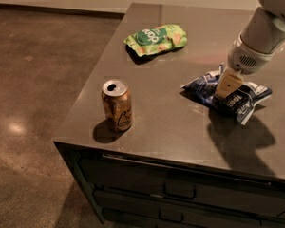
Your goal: Move blue chip bag near orange can
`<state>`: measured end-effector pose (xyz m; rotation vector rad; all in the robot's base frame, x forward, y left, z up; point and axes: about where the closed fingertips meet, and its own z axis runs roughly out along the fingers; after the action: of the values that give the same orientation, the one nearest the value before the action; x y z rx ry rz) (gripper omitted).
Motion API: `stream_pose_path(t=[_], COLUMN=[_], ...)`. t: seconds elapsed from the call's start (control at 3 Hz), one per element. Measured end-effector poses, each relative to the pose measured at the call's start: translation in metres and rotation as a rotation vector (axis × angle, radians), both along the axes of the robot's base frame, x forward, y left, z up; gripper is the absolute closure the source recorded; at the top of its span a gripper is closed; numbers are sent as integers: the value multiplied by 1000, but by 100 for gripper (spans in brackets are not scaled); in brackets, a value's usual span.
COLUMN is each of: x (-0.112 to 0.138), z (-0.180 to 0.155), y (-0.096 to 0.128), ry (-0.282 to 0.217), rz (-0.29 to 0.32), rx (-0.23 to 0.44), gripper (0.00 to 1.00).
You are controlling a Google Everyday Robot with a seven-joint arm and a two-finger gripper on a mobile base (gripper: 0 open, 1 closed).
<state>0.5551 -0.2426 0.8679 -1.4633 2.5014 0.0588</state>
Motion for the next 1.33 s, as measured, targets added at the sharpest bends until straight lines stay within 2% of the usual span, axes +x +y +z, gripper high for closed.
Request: stream_pose_path(t=[0.33, 0.67, 1.0, 1.33], x=[-16, -38, -61, -80], z=[15, 28, 32, 30], y=[38, 84, 120, 145], ry=[-9, -5, 16, 44], rz=[117, 266, 399, 508], rx=[34, 55, 58, 37], gripper=[96, 100, 100, 74])
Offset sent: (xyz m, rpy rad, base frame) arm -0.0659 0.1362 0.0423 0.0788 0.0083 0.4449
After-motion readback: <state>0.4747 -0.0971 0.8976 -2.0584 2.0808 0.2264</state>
